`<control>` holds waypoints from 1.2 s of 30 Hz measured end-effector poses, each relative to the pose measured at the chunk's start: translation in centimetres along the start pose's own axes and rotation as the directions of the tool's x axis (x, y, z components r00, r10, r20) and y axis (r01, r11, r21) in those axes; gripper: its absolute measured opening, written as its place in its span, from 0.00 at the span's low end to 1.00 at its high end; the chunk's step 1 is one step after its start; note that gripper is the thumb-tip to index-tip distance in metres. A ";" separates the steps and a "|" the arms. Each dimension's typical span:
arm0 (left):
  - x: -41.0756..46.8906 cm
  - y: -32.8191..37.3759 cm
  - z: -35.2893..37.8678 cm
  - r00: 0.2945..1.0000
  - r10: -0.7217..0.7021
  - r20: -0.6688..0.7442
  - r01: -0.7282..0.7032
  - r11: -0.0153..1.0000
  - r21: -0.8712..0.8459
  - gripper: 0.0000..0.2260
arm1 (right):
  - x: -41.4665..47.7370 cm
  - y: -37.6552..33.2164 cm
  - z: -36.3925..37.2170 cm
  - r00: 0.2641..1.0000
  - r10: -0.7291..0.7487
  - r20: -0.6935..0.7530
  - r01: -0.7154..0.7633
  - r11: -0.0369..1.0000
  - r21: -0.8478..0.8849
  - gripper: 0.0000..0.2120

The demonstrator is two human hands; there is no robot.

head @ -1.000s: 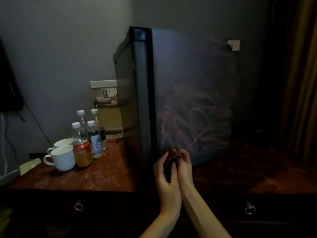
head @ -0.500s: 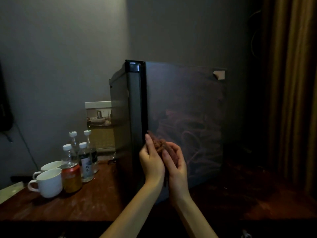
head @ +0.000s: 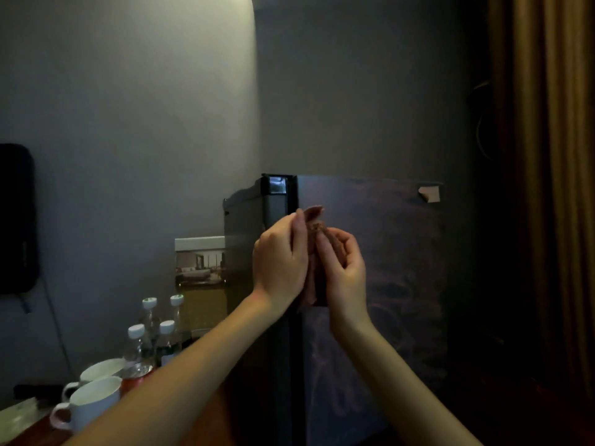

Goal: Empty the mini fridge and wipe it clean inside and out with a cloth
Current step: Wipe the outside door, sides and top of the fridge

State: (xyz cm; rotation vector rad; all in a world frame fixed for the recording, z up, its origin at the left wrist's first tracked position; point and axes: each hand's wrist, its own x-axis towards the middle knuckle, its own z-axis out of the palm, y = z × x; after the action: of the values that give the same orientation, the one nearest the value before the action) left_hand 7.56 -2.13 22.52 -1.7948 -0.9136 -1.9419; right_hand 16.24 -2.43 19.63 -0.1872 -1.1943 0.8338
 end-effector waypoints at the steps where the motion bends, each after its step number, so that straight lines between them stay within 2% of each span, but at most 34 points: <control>1: 1.1 -0.4 -0.1 0.998 0.063 0.014 -0.064 0.996 0.067 0.16 | 1.0 -0.4 0.3 1.000 -0.025 0.003 0.025 1.000 -0.017 0.07; 4: 4.3 -1.7 -0.5 0.979 0.200 -0.036 -0.188 0.959 0.212 0.11 | 3.8 -1.7 0.6 0.992 -0.124 0.035 0.126 0.989 -0.072 0.06; 6: 6.3 -2.7 -1.0 0.978 0.176 -0.108 -0.145 0.958 0.247 0.11 | 5.2 -2.4 0.5 0.974 -0.222 0.038 0.225 0.965 -0.135 0.06; 9: 8.4 -4.1 -0.7 0.977 0.139 -0.162 -0.081 0.943 0.322 0.10 | 7.7 -3.2 -0.5 0.940 -0.340 -0.034 0.321 0.913 -0.253 0.11; 12: 9.3 -4.4 0.8 0.988 0.005 -0.154 0.034 0.967 0.254 0.08 | 10.4 -2.8 -1.7 0.877 -0.457 -0.148 0.371 0.840 -0.395 0.17; 15: 9.6 -4.1 2.1 0.975 -0.141 -0.173 0.168 0.974 0.149 0.10 | 12.4 -1.8 -1.3 0.817 -0.566 -0.111 0.430 0.725 -0.537 0.17; 19: 9.2 -4.5 2.2 0.974 -0.067 -0.217 0.106 0.979 0.176 0.11 | 12.9 1.0 0.9 0.822 -0.557 0.115 0.521 0.656 -0.545 0.13; 21: 9.1 -4.8 2.3 0.971 -0.045 -0.234 0.089 0.979 0.182 0.12 | 12.6 2.2 1.6 0.814 -0.553 0.178 0.542 0.614 -0.573 0.14; 24: 9.1 -4.9 2.4 0.967 -0.019 -0.255 0.064 0.983 0.170 0.13 | 12.5 2.5 1.9 0.816 -0.560 0.145 0.537 0.642 -0.547 0.17; 27: 9.1 -5.2 2.4 0.966 -0.006 -0.259 0.042 0.990 0.135 0.14 | 12.9 2.3 2.0 0.817 -0.566 0.106 0.529 0.664 -0.529 0.11; 31: 9.1 -5.3 2.4 0.965 0.011 -0.261 0.024 0.992 0.128 0.13 | 13.9 2.0 2.7 0.799 -0.598 0.062 0.533 0.658 -0.532 0.11; 33: 9.1 -5.3 2.4 0.962 0.022 -0.270 0.012 0.992 0.126 0.13 | 14.0 2.0 3.2 0.786 -0.618 0.017 0.537 0.668 -0.515 0.08; 36: 9.2 -5.4 2.4 0.959 0.032 -0.281 0.007 0.990 0.138 0.14 | 12.8 2.4 3.0 0.762 -0.643 0.079 0.601 0.657 -0.455 0.04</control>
State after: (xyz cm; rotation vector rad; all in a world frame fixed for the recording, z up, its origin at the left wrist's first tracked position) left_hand 4.57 5.02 30.22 -1.3979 -0.9099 -2.0070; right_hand 13.95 6.78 29.01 -0.1743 -1.2408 -0.0841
